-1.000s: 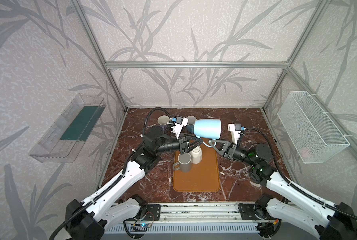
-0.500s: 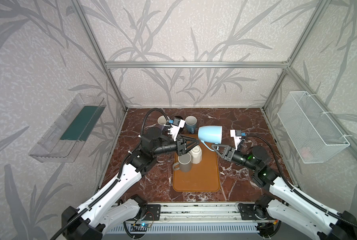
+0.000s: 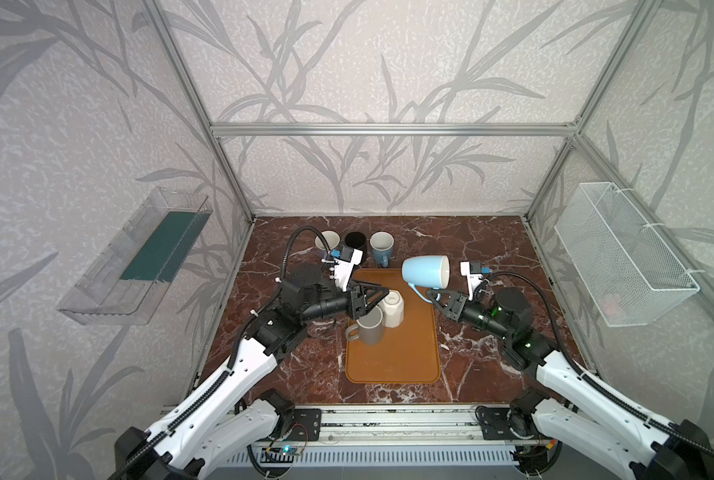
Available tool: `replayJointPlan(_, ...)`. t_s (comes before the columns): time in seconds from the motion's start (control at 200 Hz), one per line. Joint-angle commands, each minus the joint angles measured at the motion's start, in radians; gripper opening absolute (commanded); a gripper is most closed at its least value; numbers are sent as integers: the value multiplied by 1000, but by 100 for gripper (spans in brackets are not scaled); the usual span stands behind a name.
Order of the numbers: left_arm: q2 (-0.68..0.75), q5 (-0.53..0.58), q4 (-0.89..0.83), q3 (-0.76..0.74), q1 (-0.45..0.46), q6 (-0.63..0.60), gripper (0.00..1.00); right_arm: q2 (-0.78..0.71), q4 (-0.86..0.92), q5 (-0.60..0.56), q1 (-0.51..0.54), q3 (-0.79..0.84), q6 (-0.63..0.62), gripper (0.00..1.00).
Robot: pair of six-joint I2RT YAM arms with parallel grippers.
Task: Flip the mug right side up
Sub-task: 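Open the left gripper and draw it back while the right gripper carries the mug away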
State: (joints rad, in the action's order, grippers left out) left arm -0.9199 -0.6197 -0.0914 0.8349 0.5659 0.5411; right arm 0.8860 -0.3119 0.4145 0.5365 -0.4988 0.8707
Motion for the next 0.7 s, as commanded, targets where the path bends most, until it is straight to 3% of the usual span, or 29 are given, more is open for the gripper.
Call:
replayJointPlan(0.0,25,66,-54,-1,-6,-26,39,4,-6,-39,-13,-87,-91,0)
replayJointPlan(0.17,20,202,-205,18,-7,-50,39,59,128,-87,-20,-171,-200,0)
replayJointPlan(0.47,29,355,-296,-8,-7,-56,38,227,286,-183,-23,-326,-345,0)
replayJointPlan(0.695,48,404,-337,-13,-6,-61,37,360,396,-282,-24,-458,-422,0)
